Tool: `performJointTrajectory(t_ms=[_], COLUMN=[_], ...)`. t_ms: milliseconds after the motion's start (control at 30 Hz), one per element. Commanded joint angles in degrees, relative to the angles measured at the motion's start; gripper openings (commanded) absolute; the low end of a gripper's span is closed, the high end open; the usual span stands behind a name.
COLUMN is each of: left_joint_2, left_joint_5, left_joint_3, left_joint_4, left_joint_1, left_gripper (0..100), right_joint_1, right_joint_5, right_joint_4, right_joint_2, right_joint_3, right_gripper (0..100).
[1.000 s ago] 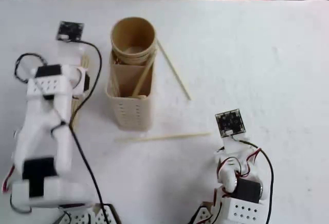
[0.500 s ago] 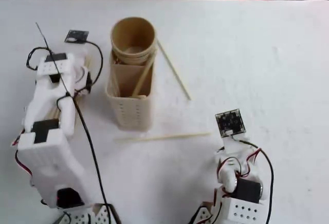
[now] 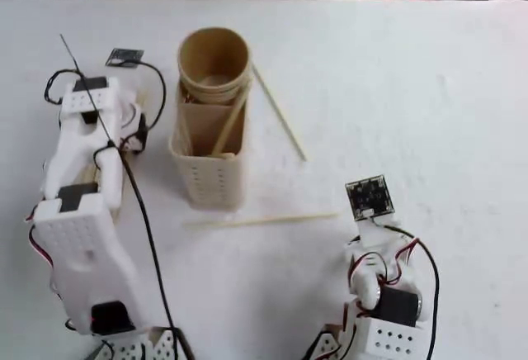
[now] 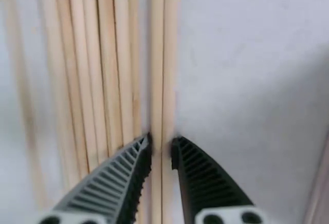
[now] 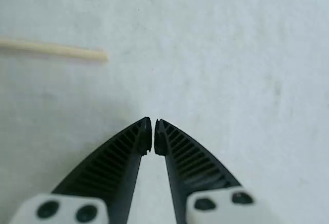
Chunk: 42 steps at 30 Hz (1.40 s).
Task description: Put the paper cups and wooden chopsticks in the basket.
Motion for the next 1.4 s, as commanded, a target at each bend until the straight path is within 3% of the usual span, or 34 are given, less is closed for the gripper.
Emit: performJointTrajectory(t_ms=[0,100,600,1100,1367], left_joint_2=[2.6,5.3,4.0,-34.7,-54.5], left_joint_5=[0.1,-0.1,-0.4,0.1,4.5], left_joint_3=[-4.5,-8.3,-12.0,-13.0,-13.1], left_joint_4=[5.0,7.6,10.6,21.5,22.9], left_joint_1=[-0.4,-0.7,-0.7,0.8,11.7], left_gripper=[12,14,2,2,2], right_joint_1=[0.6,0.6,0.6,0.6,0.6], right_joint_5=[0.5,0.5,0.5,0.5,0.5], right_joint_4=[0.1,0.1,0.1,0.1,0.1], right_joint_2=[-0.4,-0.4,-0.4,-0.4,-0.4], right_joint_3=[0.5,0.5,0.5,0.5,0.5], right_gripper=[2.4,2.4,2.4,2.4,2.4])
